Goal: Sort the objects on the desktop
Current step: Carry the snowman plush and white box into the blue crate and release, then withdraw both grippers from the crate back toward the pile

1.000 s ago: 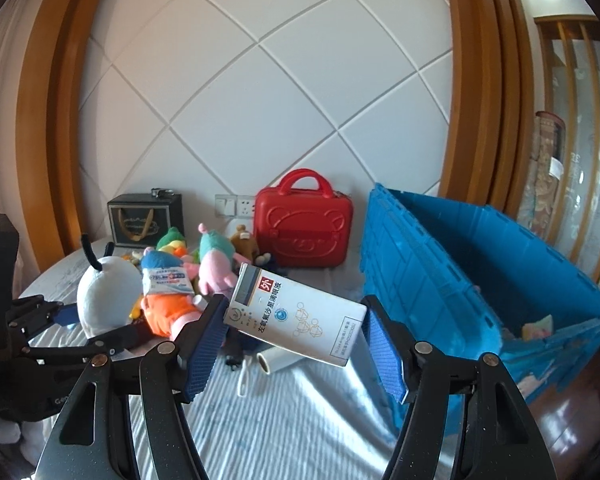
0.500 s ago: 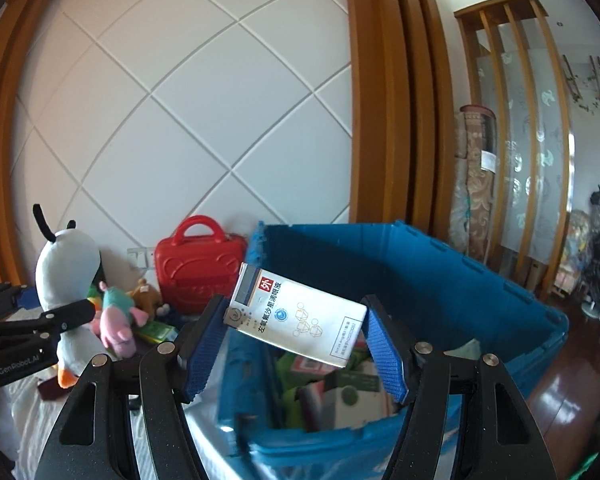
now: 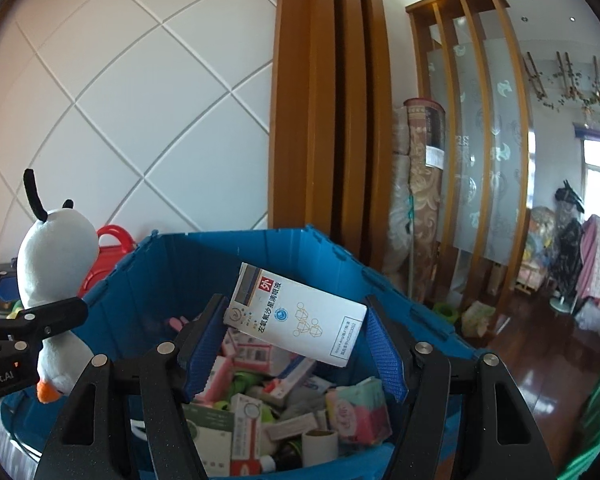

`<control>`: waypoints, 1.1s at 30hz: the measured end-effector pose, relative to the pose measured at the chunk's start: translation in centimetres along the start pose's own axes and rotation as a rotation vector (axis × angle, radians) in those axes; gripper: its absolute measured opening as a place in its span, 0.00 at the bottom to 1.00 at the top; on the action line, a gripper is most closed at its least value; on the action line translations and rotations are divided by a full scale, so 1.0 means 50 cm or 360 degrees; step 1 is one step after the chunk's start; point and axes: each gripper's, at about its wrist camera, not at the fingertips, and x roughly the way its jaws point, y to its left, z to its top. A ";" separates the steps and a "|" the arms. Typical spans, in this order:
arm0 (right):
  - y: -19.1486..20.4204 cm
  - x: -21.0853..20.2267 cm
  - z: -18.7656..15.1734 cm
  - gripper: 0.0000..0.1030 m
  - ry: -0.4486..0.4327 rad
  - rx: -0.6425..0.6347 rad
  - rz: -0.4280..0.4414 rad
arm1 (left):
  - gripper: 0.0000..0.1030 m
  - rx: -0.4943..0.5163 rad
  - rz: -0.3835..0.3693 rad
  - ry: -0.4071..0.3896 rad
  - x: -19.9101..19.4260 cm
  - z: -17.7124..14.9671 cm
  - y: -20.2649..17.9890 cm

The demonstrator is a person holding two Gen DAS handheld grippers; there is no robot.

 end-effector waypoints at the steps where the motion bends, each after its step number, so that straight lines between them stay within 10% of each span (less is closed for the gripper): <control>1: -0.004 0.006 -0.001 0.65 0.0007 -0.0004 0.0005 | 0.51 -0.0002 0.0001 0.0012 0.008 -0.001 -0.004; 16: -0.020 0.087 -0.017 0.73 0.0085 -0.0057 0.0041 | 0.79 -0.0063 0.0023 0.0107 0.058 -0.015 -0.006; 20: -0.020 0.089 -0.015 1.00 0.0070 -0.0055 0.0060 | 0.79 -0.0063 0.0034 0.0099 0.055 -0.014 -0.003; 33: 0.003 0.078 -0.003 1.00 0.0071 -0.0064 0.0160 | 0.80 -0.0247 0.0185 -0.0006 -0.021 -0.022 0.089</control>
